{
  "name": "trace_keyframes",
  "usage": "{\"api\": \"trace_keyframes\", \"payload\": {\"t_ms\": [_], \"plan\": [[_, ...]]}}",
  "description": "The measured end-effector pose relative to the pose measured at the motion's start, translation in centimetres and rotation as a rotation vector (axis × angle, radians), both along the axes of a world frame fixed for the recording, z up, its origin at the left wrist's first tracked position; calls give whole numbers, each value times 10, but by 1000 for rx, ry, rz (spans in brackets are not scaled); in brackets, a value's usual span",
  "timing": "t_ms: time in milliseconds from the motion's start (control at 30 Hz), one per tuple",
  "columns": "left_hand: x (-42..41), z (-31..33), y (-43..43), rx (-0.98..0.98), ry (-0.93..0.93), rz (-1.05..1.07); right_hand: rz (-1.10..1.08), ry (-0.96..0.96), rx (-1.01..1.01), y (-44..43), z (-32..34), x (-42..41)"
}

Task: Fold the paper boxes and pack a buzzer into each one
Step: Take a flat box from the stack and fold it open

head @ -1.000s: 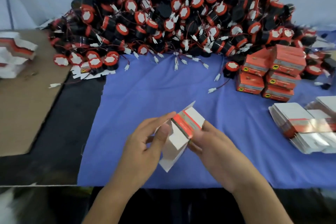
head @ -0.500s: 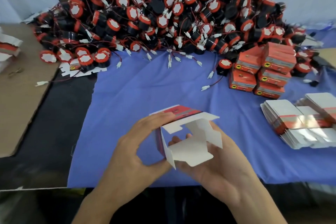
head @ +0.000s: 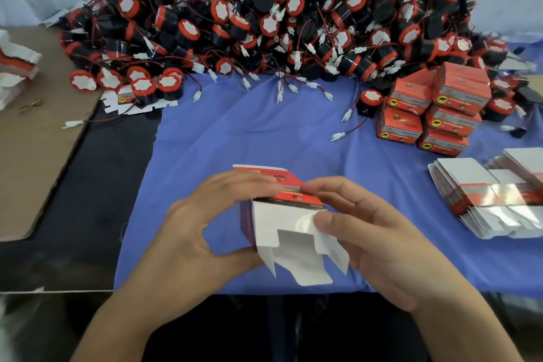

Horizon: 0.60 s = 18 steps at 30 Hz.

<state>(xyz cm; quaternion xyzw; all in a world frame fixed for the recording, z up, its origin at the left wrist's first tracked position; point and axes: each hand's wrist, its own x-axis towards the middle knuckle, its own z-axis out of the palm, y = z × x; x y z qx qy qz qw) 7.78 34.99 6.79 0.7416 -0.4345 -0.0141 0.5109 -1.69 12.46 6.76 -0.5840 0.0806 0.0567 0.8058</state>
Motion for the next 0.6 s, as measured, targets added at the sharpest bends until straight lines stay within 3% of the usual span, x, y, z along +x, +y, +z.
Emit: {"api": "trace_keyframes", "payload": {"t_ms": [200,300,600], "plan": [[-3,2,7,41,139,-15,-72,19,-136,1,1,0],[-4,4,5,74,72,-32,-62,26,-138,3,-1,0],[-14,3,6,219,14,2,-110,-6,-388,15,1,-2]]}}
